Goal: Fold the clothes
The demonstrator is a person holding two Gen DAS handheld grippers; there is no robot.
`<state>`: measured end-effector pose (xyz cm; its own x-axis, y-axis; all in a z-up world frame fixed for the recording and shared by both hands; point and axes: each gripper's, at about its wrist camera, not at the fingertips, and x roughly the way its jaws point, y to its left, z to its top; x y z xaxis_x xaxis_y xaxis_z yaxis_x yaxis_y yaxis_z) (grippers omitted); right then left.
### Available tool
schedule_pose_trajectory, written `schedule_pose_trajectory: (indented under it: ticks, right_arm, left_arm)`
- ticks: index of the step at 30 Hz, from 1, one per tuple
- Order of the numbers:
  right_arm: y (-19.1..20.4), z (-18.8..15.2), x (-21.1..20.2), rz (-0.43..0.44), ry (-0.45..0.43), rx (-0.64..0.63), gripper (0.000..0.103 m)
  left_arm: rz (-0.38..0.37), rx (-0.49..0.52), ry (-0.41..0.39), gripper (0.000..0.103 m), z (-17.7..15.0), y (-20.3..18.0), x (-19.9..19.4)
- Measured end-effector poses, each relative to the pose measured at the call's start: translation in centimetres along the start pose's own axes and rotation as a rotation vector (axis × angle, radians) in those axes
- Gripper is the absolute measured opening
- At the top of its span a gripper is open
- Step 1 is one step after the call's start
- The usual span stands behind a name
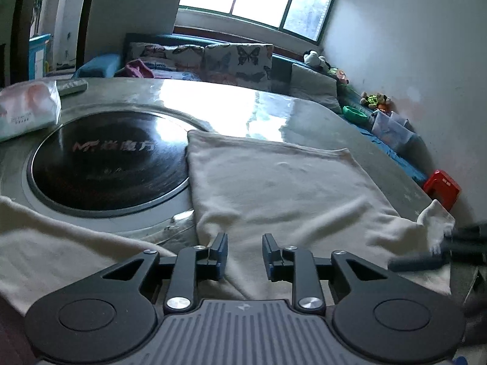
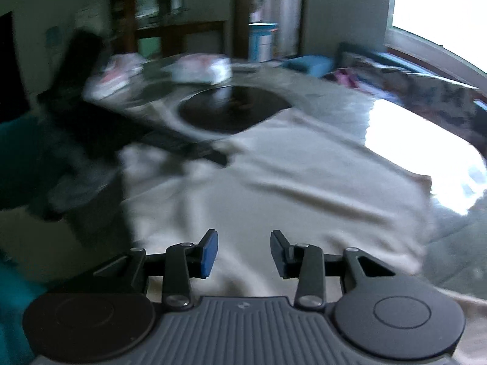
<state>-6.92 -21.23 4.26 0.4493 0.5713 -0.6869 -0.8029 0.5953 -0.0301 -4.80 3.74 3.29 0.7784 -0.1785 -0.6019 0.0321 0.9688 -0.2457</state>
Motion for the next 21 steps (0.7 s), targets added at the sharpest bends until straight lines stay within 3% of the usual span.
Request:
schedule_pose_trajectory:
  ticks: [6,9,13,21]
  right_arm:
    - [-4.4,-1.3,1.2,-0.154,0.038,0.094,0.039]
    - [-5.6,-1.9,0.8,-0.150,0.048,0.144,0.040]
    - [-5.8,-1.6,0.0,-0.160,0.057,0.119,0.040]
    - [-7.0,1.4,1.5,-0.125,0.010,0.138,0.040]
  left_arm:
    - [-0.107,0.067,0.015,0.027,-0.3,-2.8,-0.4]
    - [-0.166,0.111,0.041,0.027,-0.6,-4.6,-0.1]
    - [-0.231,0.157,0.072,0.027,-0.9,-6.7,0.7]
    - [-0.305,0.243,0.104,0.030,-2.9,-9.4,1.2]
